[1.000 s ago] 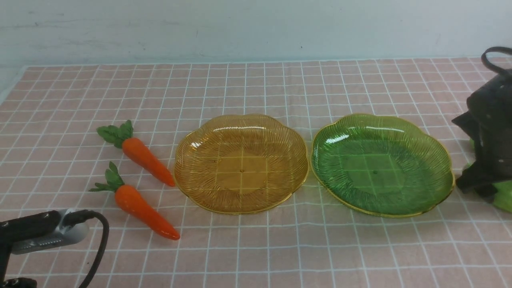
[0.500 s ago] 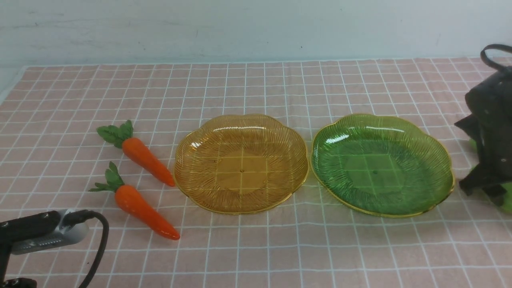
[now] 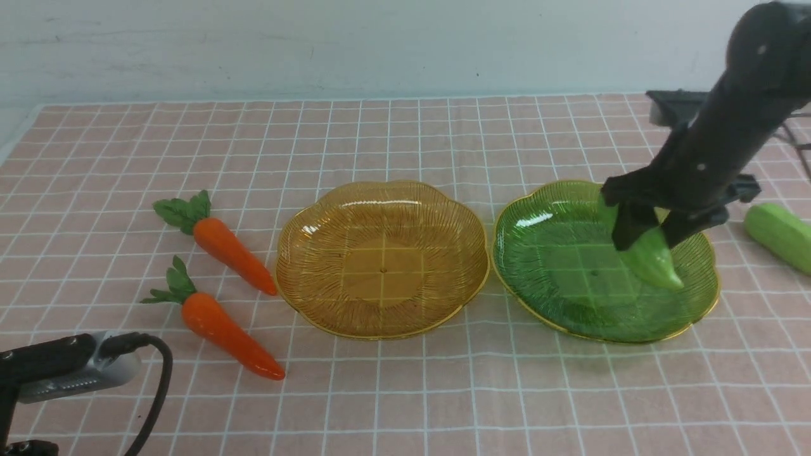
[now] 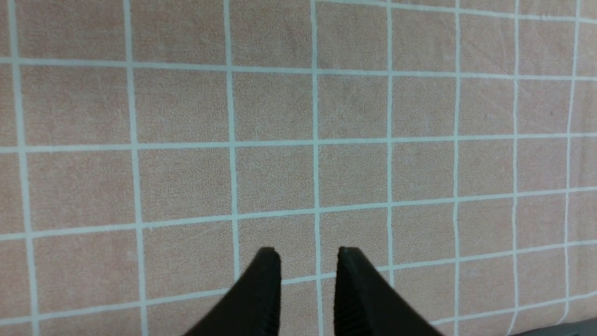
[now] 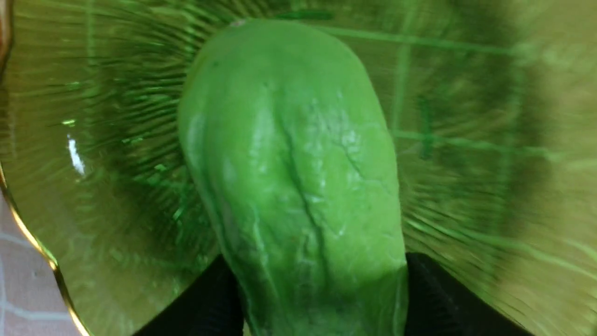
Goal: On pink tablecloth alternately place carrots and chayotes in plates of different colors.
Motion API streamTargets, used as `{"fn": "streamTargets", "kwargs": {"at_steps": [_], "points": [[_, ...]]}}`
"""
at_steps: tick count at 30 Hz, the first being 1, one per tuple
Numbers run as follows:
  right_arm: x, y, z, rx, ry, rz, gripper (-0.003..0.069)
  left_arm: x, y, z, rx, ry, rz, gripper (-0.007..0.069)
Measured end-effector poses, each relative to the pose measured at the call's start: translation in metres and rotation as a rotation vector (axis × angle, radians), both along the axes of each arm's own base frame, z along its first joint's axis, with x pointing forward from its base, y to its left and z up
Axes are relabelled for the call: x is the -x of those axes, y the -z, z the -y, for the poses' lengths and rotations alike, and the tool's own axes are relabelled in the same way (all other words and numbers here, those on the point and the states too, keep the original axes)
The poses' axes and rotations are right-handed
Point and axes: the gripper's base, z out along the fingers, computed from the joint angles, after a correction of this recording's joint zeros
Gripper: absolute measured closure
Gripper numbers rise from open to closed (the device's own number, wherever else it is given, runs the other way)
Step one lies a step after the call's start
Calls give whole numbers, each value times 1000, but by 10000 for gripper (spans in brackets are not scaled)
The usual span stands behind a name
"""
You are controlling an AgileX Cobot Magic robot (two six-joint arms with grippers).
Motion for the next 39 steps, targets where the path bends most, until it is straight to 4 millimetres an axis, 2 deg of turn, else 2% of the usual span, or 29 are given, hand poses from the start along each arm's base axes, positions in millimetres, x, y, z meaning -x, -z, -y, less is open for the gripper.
{"fn": "streamTargets", "kwargs": {"at_steps": [5, 10, 12, 14, 16, 19, 20, 21, 22, 23, 26, 30, 35, 39], "points": [[-8, 21, -12, -5, -7, 5, 237, 0, 0, 0, 0, -1, 0, 466], [-15, 22, -9, 31, 2, 38, 74, 0, 0, 0, 6, -14, -6, 466], [-18, 17, -4, 50, 14, 57, 17, 0, 0, 0, 6, -14, -6, 466], [-23, 10, 12, 97, 45, 76, -16, 0, 0, 0, 6, -14, -6, 466], [-28, 2, 38, 169, 84, 85, -29, 0, 0, 0, 6, -14, -6, 466], [-32, -3, 71, 256, 121, 99, -24, 0, 0, 0, 8, -20, -9, 466], [-32, -3, 71, 263, 119, 101, -24, 0, 0, 0, 8, -20, -9, 466], [-33, 0, 92, 315, 140, 95, -13, 0, 0, 0, 10, -25, -11, 466], [-34, 4, 106, 351, 154, 83, -3, 0, 0, 0, 12, -31, -14, 466], [-35, 8, 112, 359, 164, 74, 4, 0, 0, 0, 13, -33, -14, 466], [-38, 34, 139, 378, 207, 14, 37, 0, 0, 0, 16, -40, -18, 466], [-44, 62, 150, 410, 194, -12, 56, 0, 0, 0, 18, -45, -20, 466], [-49, 71, 155, 475, 170, -3, 106, 0, 0, 0, 21, -51, -24, 466], [-49, 71, 156, 482, 187, 0, 217, 1, 0, 0, 21, -47, -36, 466]]}}
